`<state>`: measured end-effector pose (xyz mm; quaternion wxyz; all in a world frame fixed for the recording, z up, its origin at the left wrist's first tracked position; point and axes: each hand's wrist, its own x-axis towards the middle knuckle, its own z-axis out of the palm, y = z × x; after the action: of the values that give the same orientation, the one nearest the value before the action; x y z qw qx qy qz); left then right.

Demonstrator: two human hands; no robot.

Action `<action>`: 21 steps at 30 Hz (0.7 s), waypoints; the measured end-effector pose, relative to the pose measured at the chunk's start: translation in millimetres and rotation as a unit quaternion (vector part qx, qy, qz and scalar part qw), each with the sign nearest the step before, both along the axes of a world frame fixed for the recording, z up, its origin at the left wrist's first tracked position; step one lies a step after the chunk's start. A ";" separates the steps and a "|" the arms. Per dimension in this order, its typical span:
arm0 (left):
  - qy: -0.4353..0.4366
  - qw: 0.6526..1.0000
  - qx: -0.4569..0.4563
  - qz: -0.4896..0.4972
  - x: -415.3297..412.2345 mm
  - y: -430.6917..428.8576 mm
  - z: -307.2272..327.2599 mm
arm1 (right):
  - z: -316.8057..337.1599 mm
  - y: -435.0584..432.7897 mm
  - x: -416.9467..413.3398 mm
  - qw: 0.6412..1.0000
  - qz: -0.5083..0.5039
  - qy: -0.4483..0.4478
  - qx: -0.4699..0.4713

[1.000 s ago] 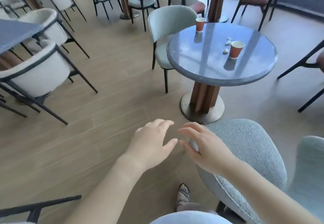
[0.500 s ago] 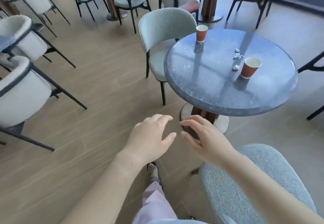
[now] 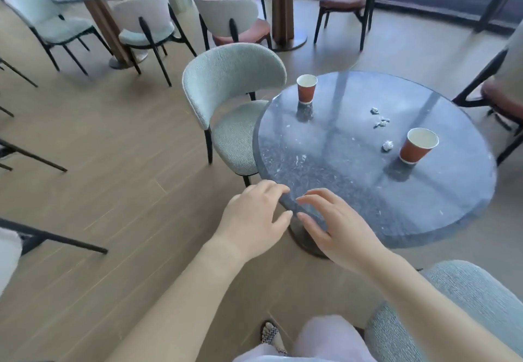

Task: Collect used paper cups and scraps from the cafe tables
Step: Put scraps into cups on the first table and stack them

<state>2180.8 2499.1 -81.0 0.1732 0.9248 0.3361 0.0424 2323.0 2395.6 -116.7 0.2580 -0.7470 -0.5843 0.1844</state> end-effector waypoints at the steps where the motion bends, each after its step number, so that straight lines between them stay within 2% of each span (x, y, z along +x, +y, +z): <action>1: 0.001 1.000 -0.003 -0.007 3.3 10.1 -1.8 | -1.2 7.8 1.8 1.000 -0.006 0.003 -0.003; 8: 0.025 0.998 -0.008 -0.061 51.5 81.3 -9.4 | -6.5 66.2 40.9 0.999 -0.041 -0.002 -0.021; 21: 0.043 0.989 0.034 -0.137 199.2 209.4 -23.8 | -18.8 174.0 169.4 0.994 -0.110 0.001 -0.015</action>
<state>2380.0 2708.6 -104.8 0.1311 0.9685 0.2114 -0.0105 2492.4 2569.6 -135.5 0.2659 -0.8104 -0.4954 0.1650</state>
